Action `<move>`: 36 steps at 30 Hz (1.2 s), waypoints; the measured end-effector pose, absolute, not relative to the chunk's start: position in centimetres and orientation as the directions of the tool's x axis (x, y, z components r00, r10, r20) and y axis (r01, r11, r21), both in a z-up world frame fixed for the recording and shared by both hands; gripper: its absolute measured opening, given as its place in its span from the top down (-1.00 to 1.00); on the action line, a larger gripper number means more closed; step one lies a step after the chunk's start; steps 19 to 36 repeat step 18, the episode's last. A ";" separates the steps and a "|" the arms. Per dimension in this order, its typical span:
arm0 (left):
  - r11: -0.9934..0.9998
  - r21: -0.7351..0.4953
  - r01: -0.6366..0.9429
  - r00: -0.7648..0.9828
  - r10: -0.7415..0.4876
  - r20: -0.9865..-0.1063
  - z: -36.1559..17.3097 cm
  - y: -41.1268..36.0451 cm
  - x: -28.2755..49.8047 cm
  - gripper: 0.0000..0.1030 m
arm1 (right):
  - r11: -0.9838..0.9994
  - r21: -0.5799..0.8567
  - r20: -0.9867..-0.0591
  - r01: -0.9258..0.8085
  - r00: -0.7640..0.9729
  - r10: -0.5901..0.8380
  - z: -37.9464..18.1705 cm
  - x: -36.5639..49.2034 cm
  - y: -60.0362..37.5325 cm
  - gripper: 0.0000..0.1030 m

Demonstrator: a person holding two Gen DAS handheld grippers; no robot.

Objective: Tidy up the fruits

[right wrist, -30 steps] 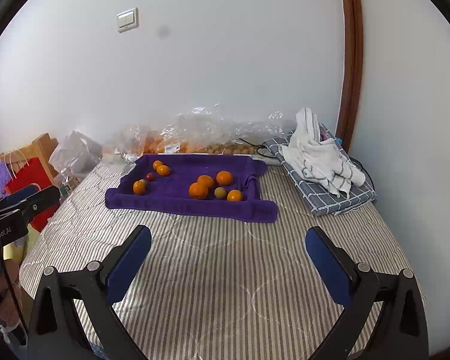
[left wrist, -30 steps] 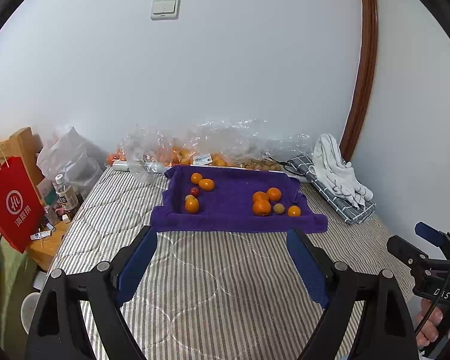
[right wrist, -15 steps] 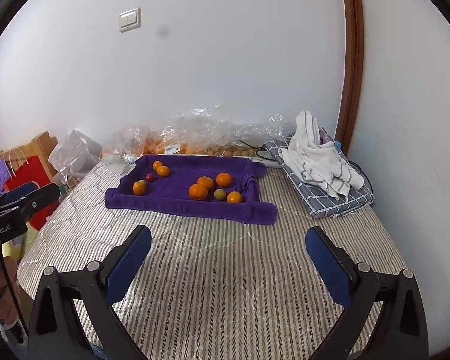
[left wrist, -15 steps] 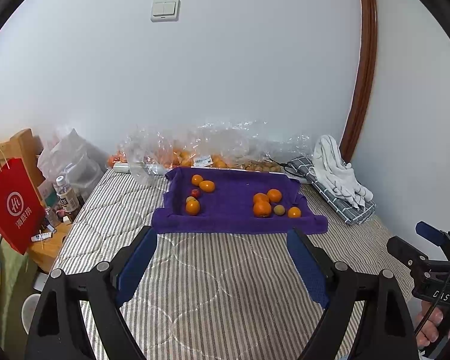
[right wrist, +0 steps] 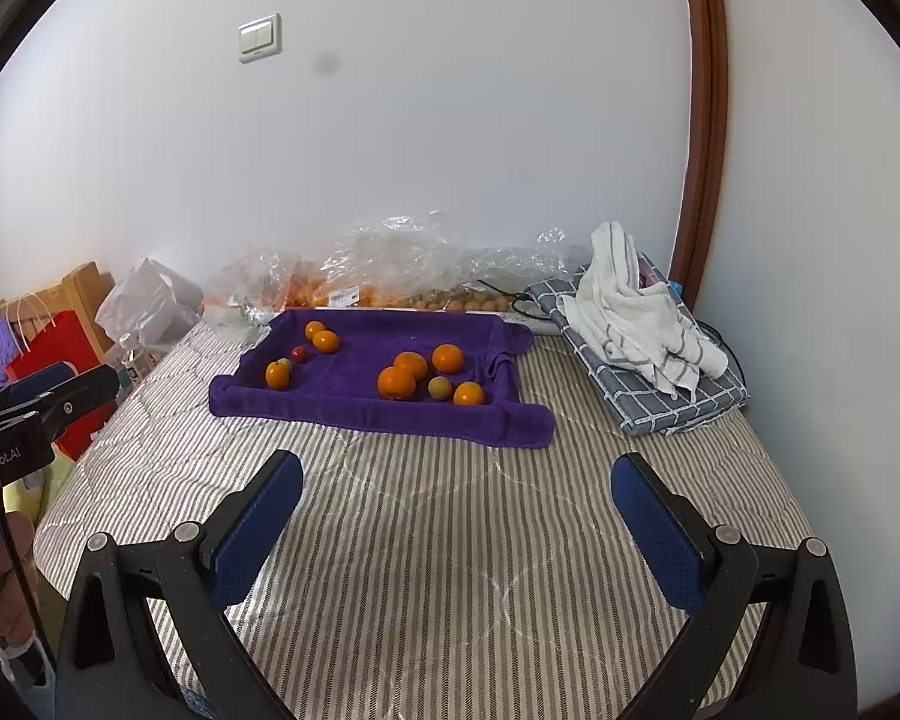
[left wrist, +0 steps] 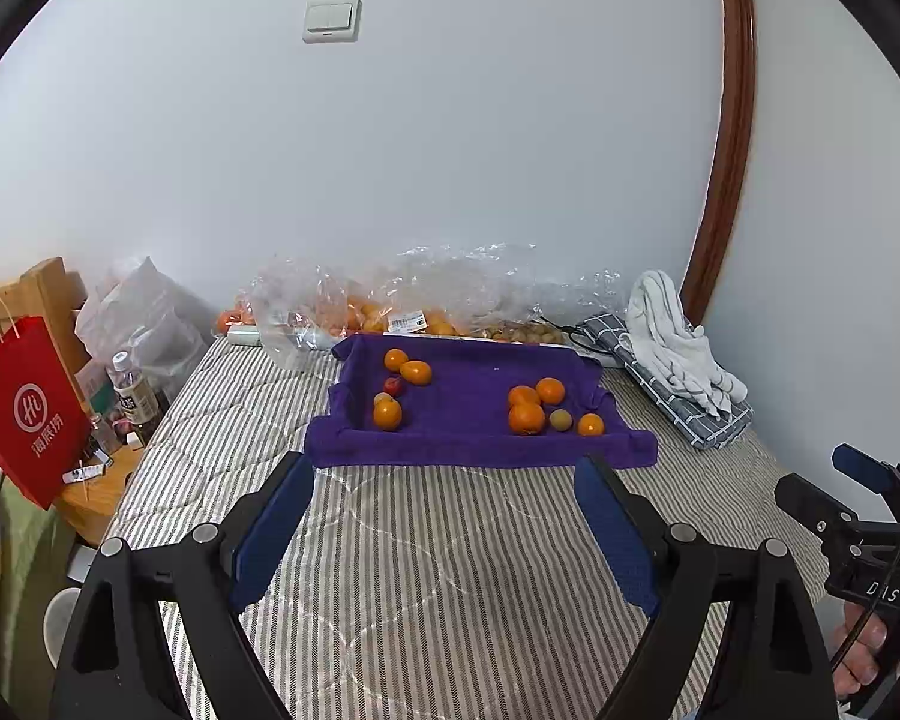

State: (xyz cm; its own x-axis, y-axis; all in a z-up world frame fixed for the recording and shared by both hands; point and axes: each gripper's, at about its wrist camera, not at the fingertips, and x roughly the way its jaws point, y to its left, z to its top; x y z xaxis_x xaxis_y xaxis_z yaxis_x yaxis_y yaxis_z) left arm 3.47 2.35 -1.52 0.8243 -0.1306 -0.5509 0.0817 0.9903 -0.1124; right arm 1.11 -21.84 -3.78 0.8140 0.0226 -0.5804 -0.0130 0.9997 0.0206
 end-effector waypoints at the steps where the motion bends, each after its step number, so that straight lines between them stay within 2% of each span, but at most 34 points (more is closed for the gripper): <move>1: 0.990 -0.114 0.084 0.824 -0.133 -0.551 -1.5 2.3 3.4 -0.71 | 1.000 0.020 -0.580 -0.015 0.814 0.024 -3.8 1.1 -21.9 -0.97; 36: 0.991 -0.095 0.092 0.833 -0.129 -0.537 -1.0 2.7 3.8 -0.72 | 1.000 0.013 -0.570 -0.017 0.821 0.021 -3.6 0.8 -21.7 -0.97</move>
